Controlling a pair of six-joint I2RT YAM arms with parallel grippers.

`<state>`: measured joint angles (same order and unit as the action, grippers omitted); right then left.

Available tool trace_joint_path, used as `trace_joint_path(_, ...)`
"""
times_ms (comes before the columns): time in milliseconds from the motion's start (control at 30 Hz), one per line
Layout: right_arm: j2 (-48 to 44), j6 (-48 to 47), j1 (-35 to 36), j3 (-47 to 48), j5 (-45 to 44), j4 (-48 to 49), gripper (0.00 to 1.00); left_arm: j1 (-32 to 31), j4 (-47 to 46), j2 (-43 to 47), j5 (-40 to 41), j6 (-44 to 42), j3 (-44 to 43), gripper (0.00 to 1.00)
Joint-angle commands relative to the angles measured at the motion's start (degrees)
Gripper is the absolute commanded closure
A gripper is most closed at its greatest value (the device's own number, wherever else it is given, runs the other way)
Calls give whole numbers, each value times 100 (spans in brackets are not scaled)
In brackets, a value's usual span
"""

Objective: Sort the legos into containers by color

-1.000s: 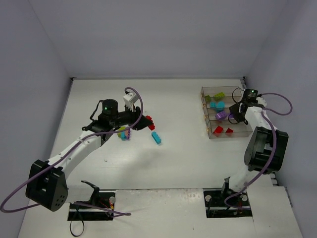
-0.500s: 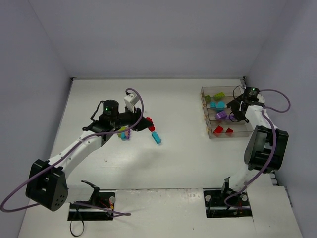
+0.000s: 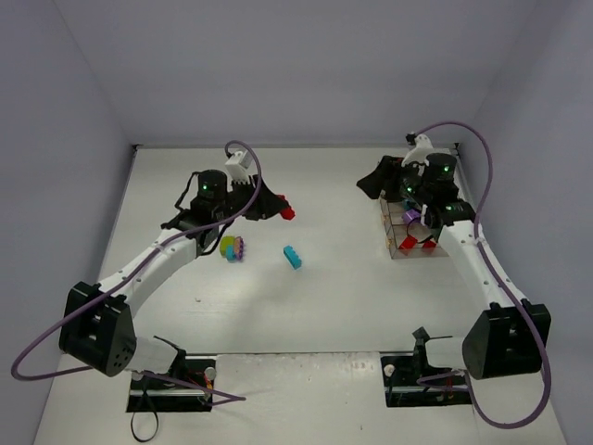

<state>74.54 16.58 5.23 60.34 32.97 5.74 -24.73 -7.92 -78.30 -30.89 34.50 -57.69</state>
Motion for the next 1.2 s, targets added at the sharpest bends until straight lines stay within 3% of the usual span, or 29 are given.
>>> trace_joint_path(0,-256,-646,362,-31,762,446,36,-58,-455,-79,277,1151,-567,100)
trace_joint_path(267,-212,-805,1277,302,1167,385,35,-313,-413,-387,250,1831,-971,100)
trace_joint_path(500,7,-955,1823,470,957,314,35,-568,-87,-590,374,1999,-1191,100)
trace_joint_path(967,341,-1192,2078,619,359,217,46,-629,221,-616,356,2025,-1394,100)
trace_joint_path(1167,508,-1227,2140,734,359,173,59,-638,291,-669,224,2043,-1403,100)
